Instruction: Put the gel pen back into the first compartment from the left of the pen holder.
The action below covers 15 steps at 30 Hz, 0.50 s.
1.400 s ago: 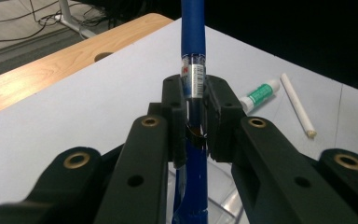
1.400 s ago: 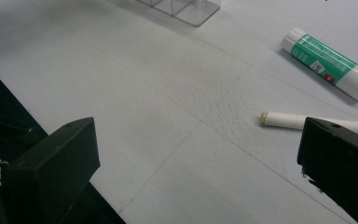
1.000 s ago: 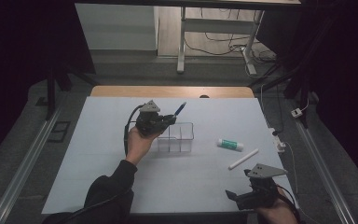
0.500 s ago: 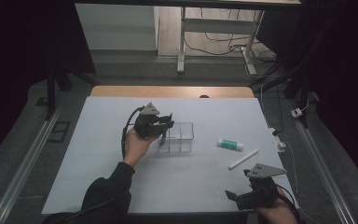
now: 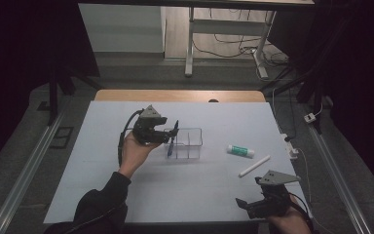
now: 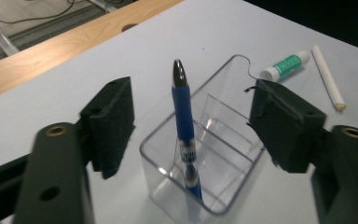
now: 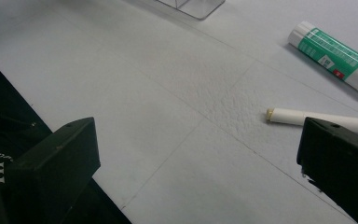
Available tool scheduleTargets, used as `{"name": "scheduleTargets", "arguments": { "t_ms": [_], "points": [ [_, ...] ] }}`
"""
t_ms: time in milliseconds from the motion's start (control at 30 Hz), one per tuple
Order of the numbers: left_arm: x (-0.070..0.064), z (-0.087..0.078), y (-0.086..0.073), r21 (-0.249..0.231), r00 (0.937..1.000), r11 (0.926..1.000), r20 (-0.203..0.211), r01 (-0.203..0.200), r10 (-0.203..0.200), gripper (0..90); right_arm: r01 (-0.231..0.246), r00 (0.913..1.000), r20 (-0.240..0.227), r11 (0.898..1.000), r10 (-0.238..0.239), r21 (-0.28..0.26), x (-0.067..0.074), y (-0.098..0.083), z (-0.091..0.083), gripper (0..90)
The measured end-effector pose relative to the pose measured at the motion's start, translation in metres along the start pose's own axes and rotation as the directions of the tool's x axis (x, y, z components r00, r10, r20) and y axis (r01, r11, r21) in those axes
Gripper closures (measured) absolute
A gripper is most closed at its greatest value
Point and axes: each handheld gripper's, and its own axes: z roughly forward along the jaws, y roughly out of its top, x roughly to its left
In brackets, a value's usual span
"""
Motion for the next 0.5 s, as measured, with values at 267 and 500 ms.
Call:
{"name": "scheduleTargets", "arguments": {
  "t_ms": [267,500],
  "points": [
    [-0.002,-0.021,-0.011,0.023,0.9992,0.999,-0.001,0.039,-0.039,19.3,0.005,1.0,0.0,1.0,-0.005,0.012,0.0,0.0,0.001,0.0],
    [-0.009,-0.041,-0.024,0.045,0.9988,0.9978,0.005,0.049,-0.049,12.7,0.002,1.0,0.002,1.0,-0.002,0.017,0.001,0.001,0.002,0.0]
  ]
}}
